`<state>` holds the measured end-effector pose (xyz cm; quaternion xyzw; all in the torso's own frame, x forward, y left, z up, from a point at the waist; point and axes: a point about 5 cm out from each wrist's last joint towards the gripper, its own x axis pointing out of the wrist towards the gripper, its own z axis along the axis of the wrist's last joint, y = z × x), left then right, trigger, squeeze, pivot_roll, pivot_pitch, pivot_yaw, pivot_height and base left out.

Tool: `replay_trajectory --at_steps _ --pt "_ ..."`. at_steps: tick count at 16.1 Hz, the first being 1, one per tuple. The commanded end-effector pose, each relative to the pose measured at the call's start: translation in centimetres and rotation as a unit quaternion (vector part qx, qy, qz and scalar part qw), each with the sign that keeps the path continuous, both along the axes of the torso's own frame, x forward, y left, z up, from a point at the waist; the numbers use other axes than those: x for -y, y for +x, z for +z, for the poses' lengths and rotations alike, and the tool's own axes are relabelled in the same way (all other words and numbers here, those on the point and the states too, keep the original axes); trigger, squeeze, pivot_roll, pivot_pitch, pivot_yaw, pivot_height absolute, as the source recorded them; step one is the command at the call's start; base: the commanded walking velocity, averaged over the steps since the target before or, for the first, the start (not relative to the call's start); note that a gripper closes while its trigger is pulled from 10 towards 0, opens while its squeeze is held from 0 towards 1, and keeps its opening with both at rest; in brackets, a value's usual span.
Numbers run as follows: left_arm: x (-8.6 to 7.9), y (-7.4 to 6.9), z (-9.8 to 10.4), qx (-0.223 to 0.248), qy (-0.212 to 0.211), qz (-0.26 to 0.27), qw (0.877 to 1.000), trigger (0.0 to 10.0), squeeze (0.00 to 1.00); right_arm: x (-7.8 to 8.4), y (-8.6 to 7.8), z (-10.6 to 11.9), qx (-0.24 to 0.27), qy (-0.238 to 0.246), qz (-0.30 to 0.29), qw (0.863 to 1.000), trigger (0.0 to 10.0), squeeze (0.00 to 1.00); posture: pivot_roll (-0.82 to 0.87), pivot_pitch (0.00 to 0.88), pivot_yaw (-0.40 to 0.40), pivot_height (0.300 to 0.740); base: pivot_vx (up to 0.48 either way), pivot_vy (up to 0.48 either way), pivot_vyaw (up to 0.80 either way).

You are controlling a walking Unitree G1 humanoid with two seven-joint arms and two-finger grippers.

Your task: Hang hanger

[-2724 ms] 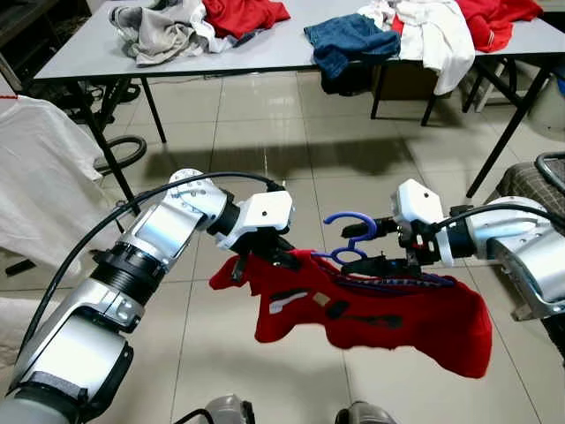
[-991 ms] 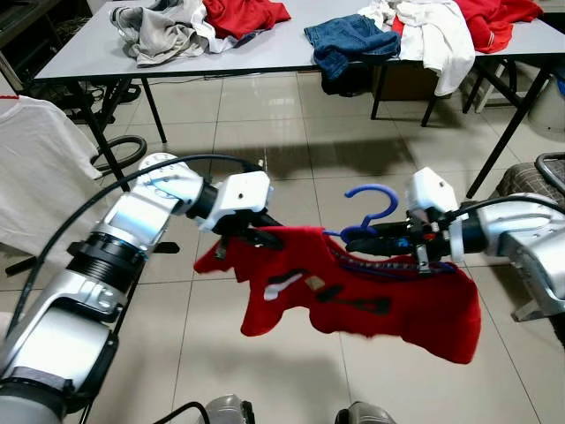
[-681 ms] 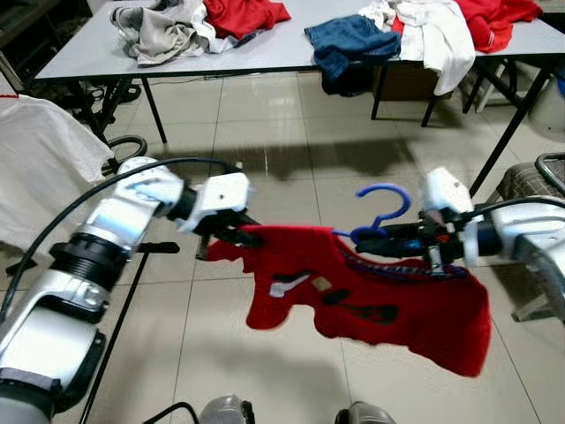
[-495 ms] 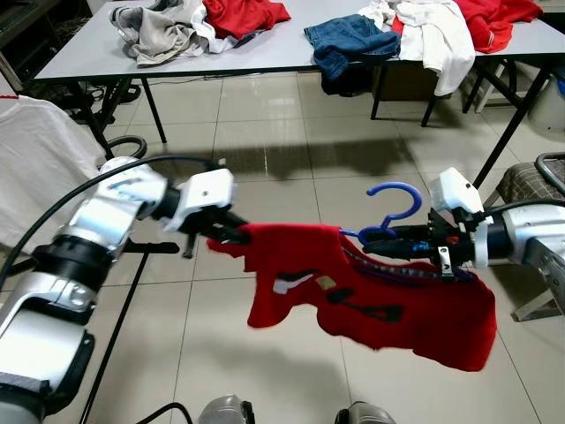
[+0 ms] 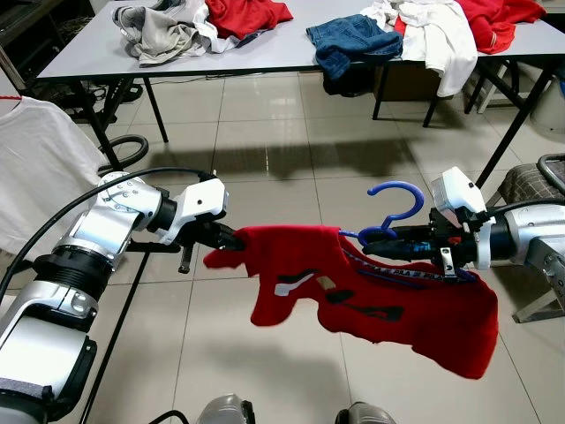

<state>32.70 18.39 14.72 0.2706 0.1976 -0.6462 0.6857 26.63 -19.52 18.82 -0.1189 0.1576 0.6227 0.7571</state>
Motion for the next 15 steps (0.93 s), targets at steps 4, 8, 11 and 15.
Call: replay_trajectory --at_steps 4,8,11,15 --pt "-0.9 -0.3 -0.7 -0.009 -0.007 0.015 1.0 0.0 0.0 0.2 -0.3 0.9 0.01 0.006 0.011 1.0 0.0 0.0 -0.16 0.0 0.048 0.74 0.0 0.0 0.0" --pt "-2.5 -0.1 -1.5 -0.007 0.003 0.064 0.998 0.0 0.0 0.7 -0.5 1.1 0.003 -0.001 0.012 1.0 0.0 0.0 -0.16 0.0 0.048 0.74 0.0 0.0 0.0" --pt "-3.5 -0.1 -1.9 -0.008 0.007 0.093 0.996 0.0 0.0 1.1 -0.6 1.1 -0.002 -0.005 0.011 1.0 0.0 0.0 -0.16 0.0 0.048 0.74 0.0 0.0 0.0" --pt "-4.1 0.1 -2.0 0.001 0.012 0.114 0.993 0.0 0.0 1.2 -0.6 1.1 -0.003 -0.006 0.01 1.0 0.0 0.0 -0.16 0.0 0.045 0.74 0.0 0.0 0.0"
